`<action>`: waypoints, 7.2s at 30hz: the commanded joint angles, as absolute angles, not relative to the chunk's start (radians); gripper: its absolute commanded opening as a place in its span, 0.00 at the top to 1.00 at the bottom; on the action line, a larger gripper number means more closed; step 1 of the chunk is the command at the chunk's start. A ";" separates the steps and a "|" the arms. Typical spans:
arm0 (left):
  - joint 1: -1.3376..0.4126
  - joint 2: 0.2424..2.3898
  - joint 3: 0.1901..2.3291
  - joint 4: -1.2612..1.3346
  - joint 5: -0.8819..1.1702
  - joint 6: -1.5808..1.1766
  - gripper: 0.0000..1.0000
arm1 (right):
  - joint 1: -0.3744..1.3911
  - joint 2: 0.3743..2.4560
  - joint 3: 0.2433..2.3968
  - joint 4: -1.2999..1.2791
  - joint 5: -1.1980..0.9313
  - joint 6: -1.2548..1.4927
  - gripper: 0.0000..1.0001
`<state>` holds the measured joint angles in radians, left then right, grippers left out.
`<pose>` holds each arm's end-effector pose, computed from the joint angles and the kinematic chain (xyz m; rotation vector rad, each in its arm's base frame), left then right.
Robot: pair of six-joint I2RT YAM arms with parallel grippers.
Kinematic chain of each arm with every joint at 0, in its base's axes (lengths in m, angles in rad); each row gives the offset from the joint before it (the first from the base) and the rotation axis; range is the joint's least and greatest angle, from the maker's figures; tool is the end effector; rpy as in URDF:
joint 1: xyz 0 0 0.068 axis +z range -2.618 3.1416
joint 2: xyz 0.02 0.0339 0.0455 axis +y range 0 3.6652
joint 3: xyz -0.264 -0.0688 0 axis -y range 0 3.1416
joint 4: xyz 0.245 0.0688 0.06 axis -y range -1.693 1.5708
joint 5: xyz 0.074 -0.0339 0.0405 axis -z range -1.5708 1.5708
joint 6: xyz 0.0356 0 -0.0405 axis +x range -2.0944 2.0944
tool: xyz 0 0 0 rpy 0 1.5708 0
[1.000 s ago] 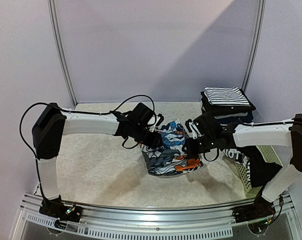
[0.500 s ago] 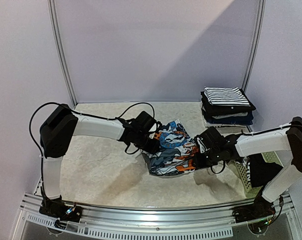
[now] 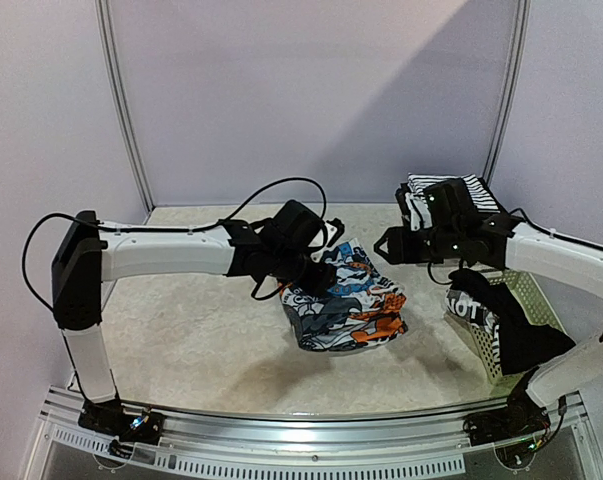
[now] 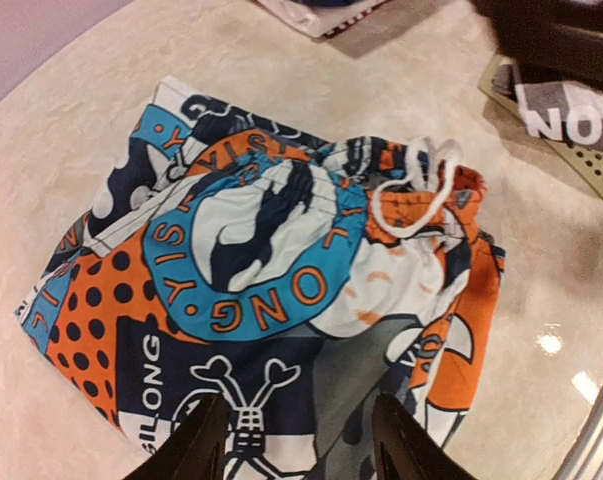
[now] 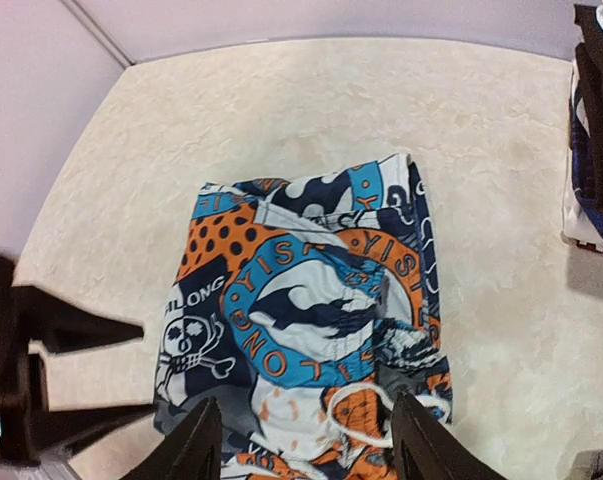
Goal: Fold and stack the mixed laundry pile
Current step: Smooth out the square-folded shorts at the center of the board, then pick up the square-folded shorts from the center of the board, then pass from the left arm to the right
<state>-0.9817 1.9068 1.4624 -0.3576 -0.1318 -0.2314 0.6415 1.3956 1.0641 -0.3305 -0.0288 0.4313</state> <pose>0.2428 -0.3549 0.2330 0.8215 2.2613 -0.4242 0.2490 0.1873 0.2831 -0.2579 2.2900 0.6038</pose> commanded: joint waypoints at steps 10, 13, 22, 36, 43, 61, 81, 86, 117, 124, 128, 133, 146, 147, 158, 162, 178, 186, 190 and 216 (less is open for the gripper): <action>-1.039 2.008 1.465 -0.287 0.066 -0.231 0.54 | 0.445 1.877 1.397 -0.452 -0.431 0.247 0.45; -1.042 2.029 1.450 -0.271 0.069 -0.234 0.55 | 0.445 1.943 1.415 -0.443 -0.510 0.245 0.51; -1.047 2.057 1.367 -0.198 0.089 -0.256 0.61 | 0.445 2.048 1.407 -0.427 -0.599 0.271 0.63; -1.057 2.095 1.317 -0.135 0.087 -0.282 0.67 | 0.447 2.065 1.378 -0.382 -0.700 0.294 0.78; -1.057 2.098 1.287 -0.097 0.087 -0.295 0.68 | 0.448 2.112 1.407 -0.415 -0.589 0.306 0.60; -1.060 2.122 1.260 -0.068 0.087 -0.314 0.74 | 0.449 2.095 1.443 -0.351 -0.622 0.354 1.00; -1.065 2.099 1.220 -0.062 0.099 -0.327 0.76 | 0.426 2.138 1.545 -0.289 -0.371 0.406 1.00; -1.065 2.051 1.235 -0.090 0.094 -0.335 0.72 | 0.426 2.145 1.548 -0.313 -0.362 0.402 0.96; -1.142 2.029 1.568 -0.335 -0.179 0.096 0.00 | 0.486 1.450 1.022 -0.324 0.062 0.463 0.01; -1.224 2.265 1.794 -0.388 -0.300 0.316 0.00 | 0.457 1.118 0.773 -0.299 0.194 0.636 0.01; -1.229 2.374 1.935 -0.461 -0.311 0.340 0.01 | 0.451 0.965 0.713 -0.350 0.266 0.674 0.01; -1.227 2.474 2.032 -0.499 -0.391 0.360 0.00 | 0.448 0.865 0.712 -0.429 0.335 0.676 0.01; -1.207 2.569 2.050 -0.396 -0.497 0.406 0.14 | 0.448 0.802 0.712 -0.453 0.327 0.654 0.01; -1.206 2.576 2.052 -0.383 -0.497 0.406 0.21 | 0.448 0.804 0.712 -0.452 0.326 0.657 0.01; -1.202 2.388 1.756 -0.098 -0.432 0.367 1.00 | 0.447 0.884 0.746 -0.425 0.152 0.666 0.01; -1.195 2.234 1.527 0.070 -0.373 0.308 1.00 | 0.447 0.966 0.774 -0.384 -0.060 0.675 0.01; -1.186 1.991 1.116 0.348 -0.308 0.244 1.00 | 0.468 1.437 0.766 0.028 -0.505 0.892 0.01; -1.186 1.973 1.078 0.383 -0.316 0.242 1.00 | 0.509 1.618 0.816 0.069 -0.558 0.932 0.01; -1.186 1.949 1.048 0.410 -0.311 0.242 1.00 | 0.509 1.659 0.811 0.071 -0.563 0.927 0.01; -1.196 1.918 0.979 0.485 -0.286 0.224 1.00 | 0.503 1.910 0.802 0.384 -0.653 1.117 0.01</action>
